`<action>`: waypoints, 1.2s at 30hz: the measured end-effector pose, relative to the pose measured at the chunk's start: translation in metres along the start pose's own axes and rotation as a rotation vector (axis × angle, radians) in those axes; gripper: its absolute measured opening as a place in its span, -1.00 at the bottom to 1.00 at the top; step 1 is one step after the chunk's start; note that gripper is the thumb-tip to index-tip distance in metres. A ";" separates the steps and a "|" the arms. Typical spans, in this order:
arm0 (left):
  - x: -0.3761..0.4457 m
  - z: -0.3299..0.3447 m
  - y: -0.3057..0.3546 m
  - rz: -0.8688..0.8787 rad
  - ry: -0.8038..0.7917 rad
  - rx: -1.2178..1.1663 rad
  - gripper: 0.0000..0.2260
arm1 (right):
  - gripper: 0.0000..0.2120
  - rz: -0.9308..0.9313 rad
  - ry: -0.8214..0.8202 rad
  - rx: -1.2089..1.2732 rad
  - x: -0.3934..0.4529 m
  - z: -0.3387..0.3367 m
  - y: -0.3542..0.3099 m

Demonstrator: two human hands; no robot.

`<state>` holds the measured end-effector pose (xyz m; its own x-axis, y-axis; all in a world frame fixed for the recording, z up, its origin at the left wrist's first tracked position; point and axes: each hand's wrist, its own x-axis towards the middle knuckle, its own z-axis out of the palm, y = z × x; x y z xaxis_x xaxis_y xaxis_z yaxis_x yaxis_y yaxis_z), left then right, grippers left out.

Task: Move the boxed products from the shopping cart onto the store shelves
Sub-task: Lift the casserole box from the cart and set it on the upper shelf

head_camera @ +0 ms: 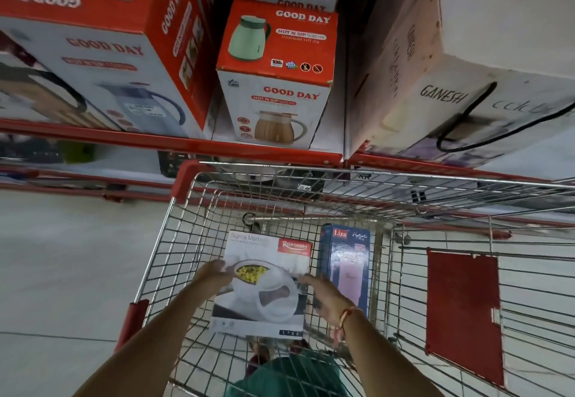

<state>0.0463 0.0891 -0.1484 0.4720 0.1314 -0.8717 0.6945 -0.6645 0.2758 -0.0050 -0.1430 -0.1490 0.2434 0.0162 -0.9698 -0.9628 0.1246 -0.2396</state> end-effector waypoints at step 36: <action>-0.261 -0.105 0.064 0.850 0.702 -0.192 -0.85 | -0.79 -1.107 0.497 0.002 -0.273 -0.033 -0.051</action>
<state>0.0242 0.0896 0.1396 0.9928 0.1147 0.0345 0.0443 -0.6195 0.7838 -0.0263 -0.1869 0.1267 0.8625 -0.4826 -0.1522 -0.2618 -0.1682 -0.9503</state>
